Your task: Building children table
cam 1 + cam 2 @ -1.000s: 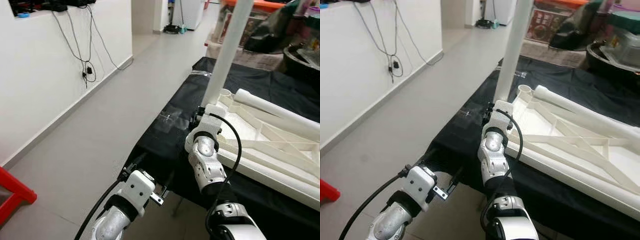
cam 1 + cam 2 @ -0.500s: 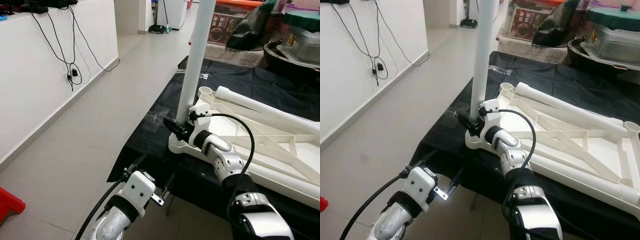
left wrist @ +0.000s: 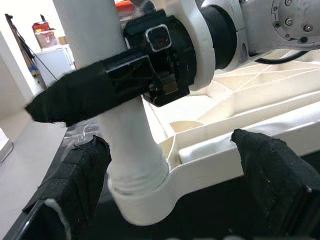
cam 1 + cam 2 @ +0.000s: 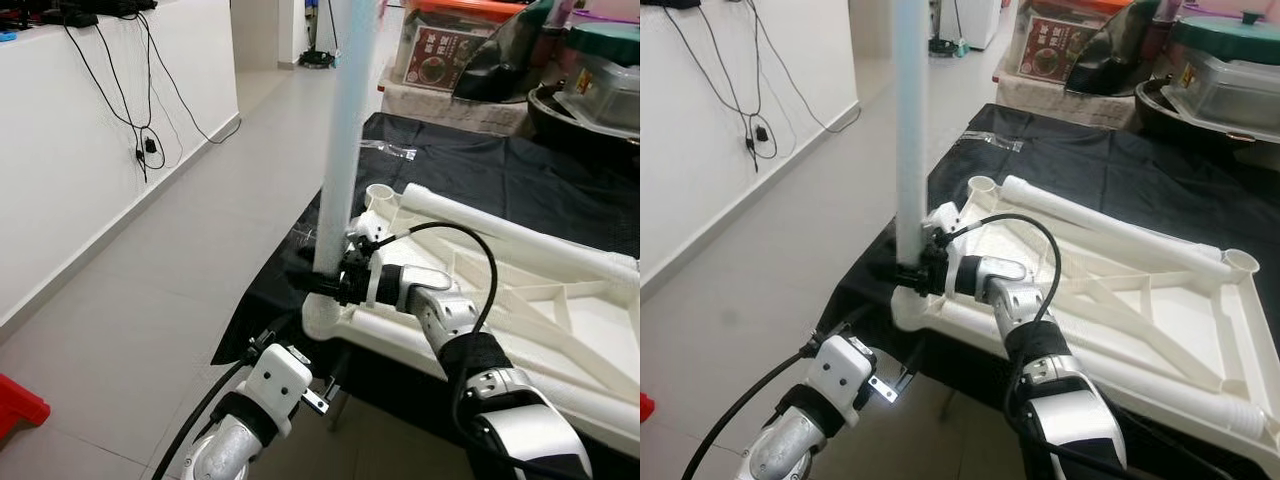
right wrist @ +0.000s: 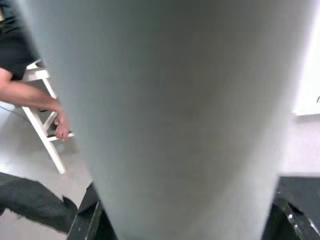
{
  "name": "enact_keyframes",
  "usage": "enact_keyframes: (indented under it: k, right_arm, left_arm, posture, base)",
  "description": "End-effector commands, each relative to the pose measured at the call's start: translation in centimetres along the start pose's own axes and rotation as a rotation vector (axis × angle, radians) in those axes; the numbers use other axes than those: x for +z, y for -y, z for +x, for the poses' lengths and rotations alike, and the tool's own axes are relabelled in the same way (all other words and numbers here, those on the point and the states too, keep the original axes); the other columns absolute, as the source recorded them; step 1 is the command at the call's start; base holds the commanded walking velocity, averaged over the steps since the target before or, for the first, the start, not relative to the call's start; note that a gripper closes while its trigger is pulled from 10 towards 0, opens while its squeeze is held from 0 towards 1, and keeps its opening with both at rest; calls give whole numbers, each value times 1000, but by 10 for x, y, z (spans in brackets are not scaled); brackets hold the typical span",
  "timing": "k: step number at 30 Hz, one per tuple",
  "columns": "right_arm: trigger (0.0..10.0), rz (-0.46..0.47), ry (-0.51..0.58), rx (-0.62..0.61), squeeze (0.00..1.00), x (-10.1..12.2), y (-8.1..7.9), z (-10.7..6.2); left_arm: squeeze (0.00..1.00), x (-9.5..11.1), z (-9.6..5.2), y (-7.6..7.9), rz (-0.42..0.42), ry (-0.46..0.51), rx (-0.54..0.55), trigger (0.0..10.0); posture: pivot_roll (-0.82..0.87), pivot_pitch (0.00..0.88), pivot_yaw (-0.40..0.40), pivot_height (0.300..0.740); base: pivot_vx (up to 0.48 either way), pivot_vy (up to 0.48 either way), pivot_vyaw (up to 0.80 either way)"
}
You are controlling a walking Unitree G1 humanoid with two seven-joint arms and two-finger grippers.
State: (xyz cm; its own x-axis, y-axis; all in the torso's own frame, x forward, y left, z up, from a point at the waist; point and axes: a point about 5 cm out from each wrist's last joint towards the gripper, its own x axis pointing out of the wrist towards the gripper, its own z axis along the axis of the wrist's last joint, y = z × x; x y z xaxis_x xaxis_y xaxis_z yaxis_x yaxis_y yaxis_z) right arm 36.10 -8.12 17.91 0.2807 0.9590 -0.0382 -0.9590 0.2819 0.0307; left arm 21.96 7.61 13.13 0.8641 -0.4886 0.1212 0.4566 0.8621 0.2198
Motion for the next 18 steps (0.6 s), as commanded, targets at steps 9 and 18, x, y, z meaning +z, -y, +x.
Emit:
enact_keyframes:
  k: [9,18]
  right_arm:
    - [0,38,16,-373,0,-7,20,3]
    - [0,160,98,-1547,0,-23,48,-71]
  left_arm:
    - [0,-4,-2,1,6,-21,-1,10000]
    - [0,-4,0,0,7,-21,-2,10000]
  posture:
    - [86,61,-90,740]
    - [83,66,-85,740]
  base:
    - [0,0,0]
    - [0,0,0]
